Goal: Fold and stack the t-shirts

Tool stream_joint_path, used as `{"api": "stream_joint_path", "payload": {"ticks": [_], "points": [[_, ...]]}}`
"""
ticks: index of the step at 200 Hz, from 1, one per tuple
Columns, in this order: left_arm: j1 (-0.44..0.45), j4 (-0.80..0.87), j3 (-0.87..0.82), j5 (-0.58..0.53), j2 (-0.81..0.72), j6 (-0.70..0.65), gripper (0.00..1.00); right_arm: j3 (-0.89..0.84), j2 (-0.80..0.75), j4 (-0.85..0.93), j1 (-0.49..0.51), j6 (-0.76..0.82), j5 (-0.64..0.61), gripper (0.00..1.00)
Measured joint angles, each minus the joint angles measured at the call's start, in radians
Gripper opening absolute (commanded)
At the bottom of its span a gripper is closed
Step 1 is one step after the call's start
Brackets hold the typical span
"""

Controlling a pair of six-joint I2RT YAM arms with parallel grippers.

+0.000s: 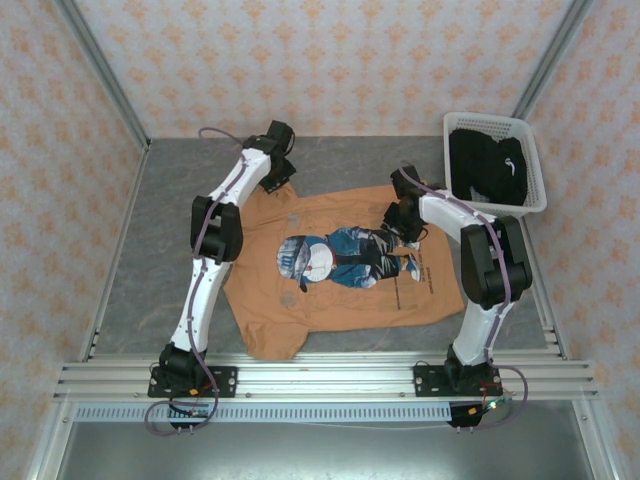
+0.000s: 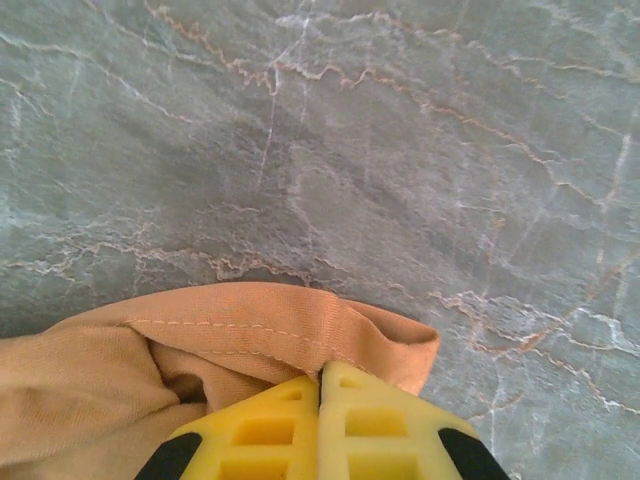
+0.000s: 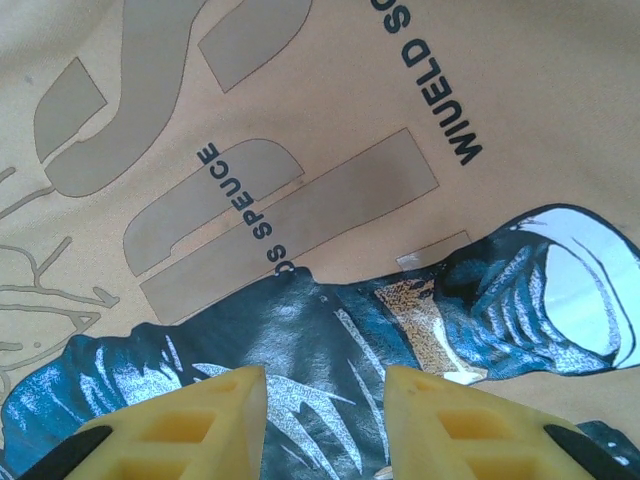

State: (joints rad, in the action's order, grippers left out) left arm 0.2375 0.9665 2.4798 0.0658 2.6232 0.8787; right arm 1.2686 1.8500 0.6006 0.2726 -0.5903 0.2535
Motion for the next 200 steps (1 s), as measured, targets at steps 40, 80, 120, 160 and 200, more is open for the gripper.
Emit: {"api": "stream_joint_path", "payload": {"ticks": [40, 80, 120, 160, 200], "points": [[0.051, 0.016, 0.008, -0.057, -0.066, -0.066, 0.00, 0.000, 0.000, 0.000, 0.000, 0.000, 0.002, 0.36], [0.113, 0.032, 0.026, -0.128, -0.123, -0.134, 0.00, -0.004, 0.000, -0.003, 0.000, -0.003, 0.003, 0.36], [0.169, 0.052, 0.039, -0.236, -0.132, -0.218, 0.00, -0.013, 0.000, -0.008, 0.000, -0.006, 0.010, 0.36], [0.204, 0.055, 0.040, -0.287, -0.133, -0.286, 0.02, -0.017, 0.000, -0.009, 0.000, -0.011, 0.010, 0.36], [0.201, -0.011, 0.093, -0.193, -0.100, -0.384, 0.69, -0.017, 0.000, -0.008, 0.000, -0.011, 0.013, 0.37]]}}
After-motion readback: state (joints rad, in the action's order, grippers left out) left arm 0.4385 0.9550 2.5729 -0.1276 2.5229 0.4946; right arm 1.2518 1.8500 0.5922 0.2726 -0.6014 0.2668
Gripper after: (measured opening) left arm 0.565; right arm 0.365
